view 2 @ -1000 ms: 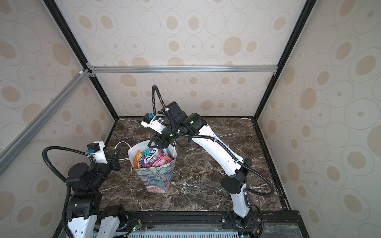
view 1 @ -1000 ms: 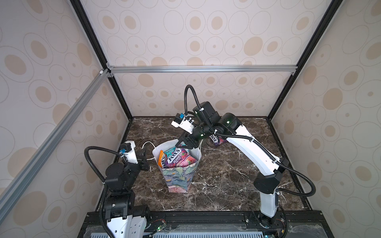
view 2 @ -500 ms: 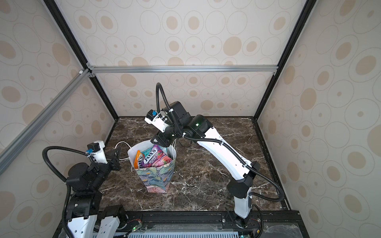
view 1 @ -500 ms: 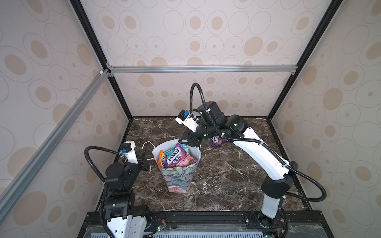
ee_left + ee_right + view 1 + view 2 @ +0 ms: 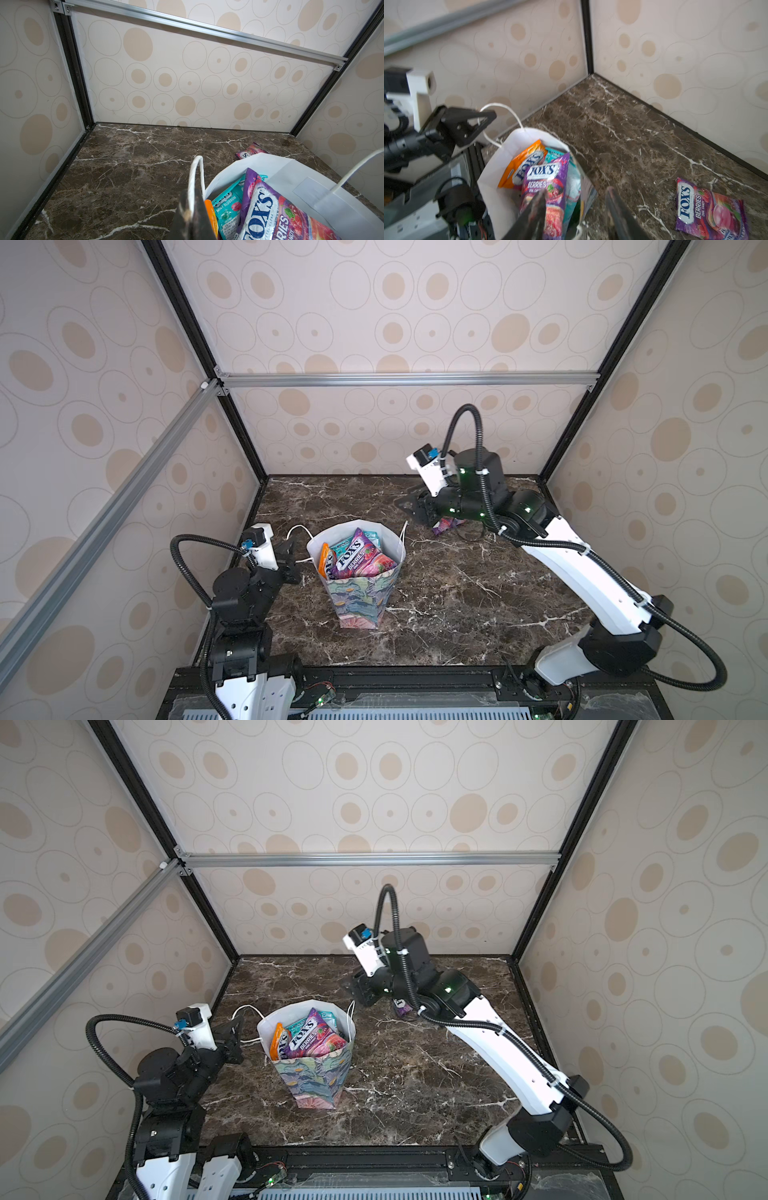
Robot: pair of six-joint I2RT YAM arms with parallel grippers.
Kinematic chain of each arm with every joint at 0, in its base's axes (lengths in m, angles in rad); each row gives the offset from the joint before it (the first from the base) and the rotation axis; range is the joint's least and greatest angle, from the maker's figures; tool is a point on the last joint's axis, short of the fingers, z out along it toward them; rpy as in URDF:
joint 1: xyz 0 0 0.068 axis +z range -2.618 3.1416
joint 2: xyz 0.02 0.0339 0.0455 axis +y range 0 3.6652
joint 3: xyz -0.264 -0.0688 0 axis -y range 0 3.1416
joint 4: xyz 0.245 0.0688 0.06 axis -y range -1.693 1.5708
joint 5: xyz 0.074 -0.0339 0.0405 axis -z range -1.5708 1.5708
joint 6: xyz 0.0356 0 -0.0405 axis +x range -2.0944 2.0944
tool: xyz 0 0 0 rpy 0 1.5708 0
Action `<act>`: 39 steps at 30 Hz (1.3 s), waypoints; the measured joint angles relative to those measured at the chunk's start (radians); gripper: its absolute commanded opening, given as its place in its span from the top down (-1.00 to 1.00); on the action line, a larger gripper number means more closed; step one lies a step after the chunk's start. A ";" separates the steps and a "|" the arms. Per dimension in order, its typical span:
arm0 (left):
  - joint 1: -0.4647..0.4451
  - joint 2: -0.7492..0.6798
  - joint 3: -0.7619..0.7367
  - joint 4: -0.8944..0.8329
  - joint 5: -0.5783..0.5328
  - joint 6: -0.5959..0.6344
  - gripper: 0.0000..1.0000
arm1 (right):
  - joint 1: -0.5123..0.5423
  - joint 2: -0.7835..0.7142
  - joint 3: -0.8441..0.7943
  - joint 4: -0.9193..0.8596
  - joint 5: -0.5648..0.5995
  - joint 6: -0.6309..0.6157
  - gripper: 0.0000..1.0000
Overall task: Place the snacks into the paper bag
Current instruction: 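Move the right gripper over the last purple Berries packet on the table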
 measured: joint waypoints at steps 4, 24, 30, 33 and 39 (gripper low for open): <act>0.000 0.000 0.000 0.000 0.000 0.000 1.00 | -0.155 -0.135 -0.188 0.124 0.002 0.115 -0.02; 0.000 0.015 0.000 0.000 0.000 0.000 1.00 | -0.419 -0.192 -0.721 0.392 -0.067 0.398 -0.10; 0.000 0.015 0.000 0.000 -0.001 0.000 1.00 | -0.419 -0.182 -0.823 0.504 -0.065 0.467 -0.18; 0.000 0.015 0.000 0.000 0.000 0.000 1.00 | -0.422 -0.149 -0.833 0.526 -0.054 0.476 -0.22; 0.000 0.015 0.000 0.000 0.000 0.000 1.00 | -0.507 -0.055 -0.832 0.595 -0.056 0.484 -0.24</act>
